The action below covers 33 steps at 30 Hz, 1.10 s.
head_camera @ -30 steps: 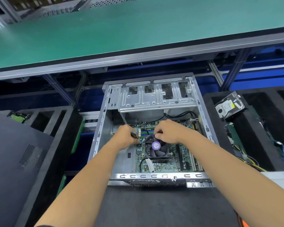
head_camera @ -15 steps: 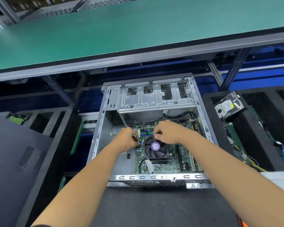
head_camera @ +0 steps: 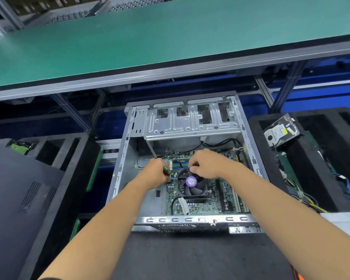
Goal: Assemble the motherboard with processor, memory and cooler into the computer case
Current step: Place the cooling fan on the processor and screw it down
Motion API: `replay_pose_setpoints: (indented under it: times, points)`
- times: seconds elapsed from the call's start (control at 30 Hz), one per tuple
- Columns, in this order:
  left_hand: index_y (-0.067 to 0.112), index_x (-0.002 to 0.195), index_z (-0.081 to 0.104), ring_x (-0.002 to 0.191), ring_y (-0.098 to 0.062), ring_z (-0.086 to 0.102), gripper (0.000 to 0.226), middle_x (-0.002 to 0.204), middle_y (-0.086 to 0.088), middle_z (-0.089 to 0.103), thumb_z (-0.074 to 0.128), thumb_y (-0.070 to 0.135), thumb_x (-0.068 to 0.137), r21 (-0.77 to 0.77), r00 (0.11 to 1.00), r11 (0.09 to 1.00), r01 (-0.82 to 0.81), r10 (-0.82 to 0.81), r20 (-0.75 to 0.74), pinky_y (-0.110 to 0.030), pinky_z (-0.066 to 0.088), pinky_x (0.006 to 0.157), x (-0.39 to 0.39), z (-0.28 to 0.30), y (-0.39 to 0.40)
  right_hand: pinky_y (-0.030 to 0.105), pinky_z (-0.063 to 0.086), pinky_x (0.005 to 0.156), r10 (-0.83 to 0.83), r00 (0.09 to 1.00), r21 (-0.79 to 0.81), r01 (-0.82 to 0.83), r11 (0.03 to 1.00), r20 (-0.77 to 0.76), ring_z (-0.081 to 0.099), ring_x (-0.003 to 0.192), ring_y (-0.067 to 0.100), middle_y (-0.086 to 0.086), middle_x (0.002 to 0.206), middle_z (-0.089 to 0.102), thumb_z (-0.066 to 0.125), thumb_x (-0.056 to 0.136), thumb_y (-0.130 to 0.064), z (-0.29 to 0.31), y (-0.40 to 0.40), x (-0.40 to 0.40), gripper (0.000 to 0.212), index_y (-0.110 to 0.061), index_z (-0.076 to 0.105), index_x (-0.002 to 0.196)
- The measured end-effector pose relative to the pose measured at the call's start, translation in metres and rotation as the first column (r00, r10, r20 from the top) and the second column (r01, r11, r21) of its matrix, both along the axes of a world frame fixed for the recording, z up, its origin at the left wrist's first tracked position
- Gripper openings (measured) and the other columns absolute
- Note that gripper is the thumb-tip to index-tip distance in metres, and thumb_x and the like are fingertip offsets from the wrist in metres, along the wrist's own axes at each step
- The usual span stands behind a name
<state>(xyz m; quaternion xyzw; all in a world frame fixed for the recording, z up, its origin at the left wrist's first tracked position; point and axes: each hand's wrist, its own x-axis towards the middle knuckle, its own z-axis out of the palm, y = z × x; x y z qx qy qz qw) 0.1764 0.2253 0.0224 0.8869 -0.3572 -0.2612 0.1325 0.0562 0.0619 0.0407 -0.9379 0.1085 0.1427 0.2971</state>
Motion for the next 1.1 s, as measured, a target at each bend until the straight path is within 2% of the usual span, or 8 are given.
replay_pose_setpoints:
  times: [0.13,0.33,0.47,0.6,0.7,0.83,0.97,1.1]
  points:
    - [0.006,0.093,0.072,0.09,-0.027,0.057,0.015,0.087,-0.008,0.058,0.073,0.012,0.08,0.023,0.999,0.999,0.027,-0.028,0.022,-0.027,0.044,0.069,-0.0002,0.0004,-0.0004,0.035,0.048,0.08,0.008,1.0,-0.003,-0.008,1.0,-0.004,0.059,0.087,0.021,-0.002,0.092,0.065,0.054,0.097,-0.023,0.0008,0.0001,-0.0005,0.018,-0.018,0.071,0.094]
    - [0.007,0.098,0.072,0.09,-0.025,0.053,0.023,0.091,-0.007,0.057,0.078,0.016,0.077,0.029,1.0,0.999,0.026,-0.026,-0.005,-0.027,0.042,0.072,0.0042,-0.0028,0.0009,0.033,0.045,0.079,0.003,1.0,-0.005,-0.003,1.0,-0.002,0.057,0.086,0.019,-0.006,0.09,0.059,0.054,0.097,-0.023,0.0011,0.0002,-0.0003,0.019,-0.017,0.071,0.097]
    - [0.009,0.105,0.069,0.089,-0.027,0.057,0.033,0.107,-0.012,0.055,0.08,0.017,0.075,0.037,1.0,0.999,-0.01,0.011,-0.019,-0.03,0.046,0.079,0.0065,-0.0053,0.0004,0.029,0.039,0.075,0.001,1.0,0.005,-0.001,1.0,0.003,0.055,0.082,0.016,-0.006,0.088,0.059,0.054,0.097,-0.022,0.0008,-0.0001,-0.0004,0.018,-0.017,0.071,0.096]
    - [0.009,0.105,0.07,0.083,-0.022,0.053,0.028,0.107,-0.012,0.055,0.077,0.014,0.078,0.038,1.0,0.999,0.0,0.0,0.005,-0.026,0.041,0.076,0.0064,-0.0075,-0.0015,0.028,0.038,0.073,-0.004,1.0,0.013,0.004,1.0,-0.002,0.054,0.08,0.015,-0.006,0.086,0.058,0.054,0.097,-0.022,0.0007,-0.0004,-0.0003,0.017,-0.018,0.071,0.095]
    - [0.009,0.105,0.069,0.082,-0.022,0.055,0.027,0.102,-0.011,0.055,0.075,0.013,0.079,0.06,0.999,0.998,0.022,-0.024,0.023,-0.024,0.04,0.075,0.0052,-0.0081,-0.003,0.029,0.039,0.074,0.0,1.0,0.01,0.0,1.0,-0.009,0.056,0.081,0.016,-0.006,0.087,0.06,0.054,0.097,-0.022,0.0001,-0.0006,0.0004,0.016,-0.019,0.07,0.093]
    - [0.007,0.1,0.07,0.09,-0.024,0.058,0.022,0.087,-0.007,0.056,0.075,0.011,0.079,0.08,0.998,0.996,0.048,-0.051,0.039,-0.024,0.041,0.072,0.0038,-0.0072,-0.0047,0.029,0.039,0.074,0.003,1.0,0.009,-0.003,1.0,-0.006,0.054,0.078,0.015,-0.005,0.084,0.061,0.054,0.097,-0.022,-0.0005,-0.0007,0.0005,0.017,-0.024,0.062,0.082]
    - [0.002,0.101,0.068,0.084,-0.024,0.058,0.021,0.077,-0.006,0.057,0.07,0.008,0.081,0.115,0.994,0.99,0.081,-0.089,0.062,-0.027,0.044,0.069,0.0007,-0.0058,-0.0079,0.029,0.039,0.074,0.003,1.0,0.006,-0.003,1.0,-0.006,0.052,0.079,0.015,-0.005,0.085,0.062,0.053,0.097,-0.022,-0.0006,-0.0004,0.0001,0.017,-0.023,0.064,0.084]
    - [0.001,0.093,0.068,0.07,-0.017,0.054,0.019,0.068,0.0,0.054,0.075,0.01,0.078,0.097,0.997,0.995,0.031,-0.038,0.071,-0.025,0.043,0.064,0.0012,-0.0044,-0.0078,0.03,0.039,0.074,0.0,1.0,0.012,0.0,1.0,-0.005,0.055,0.08,0.017,-0.003,0.087,0.064,0.054,0.097,-0.021,0.0007,0.0001,-0.0003,0.017,-0.022,0.064,0.084]
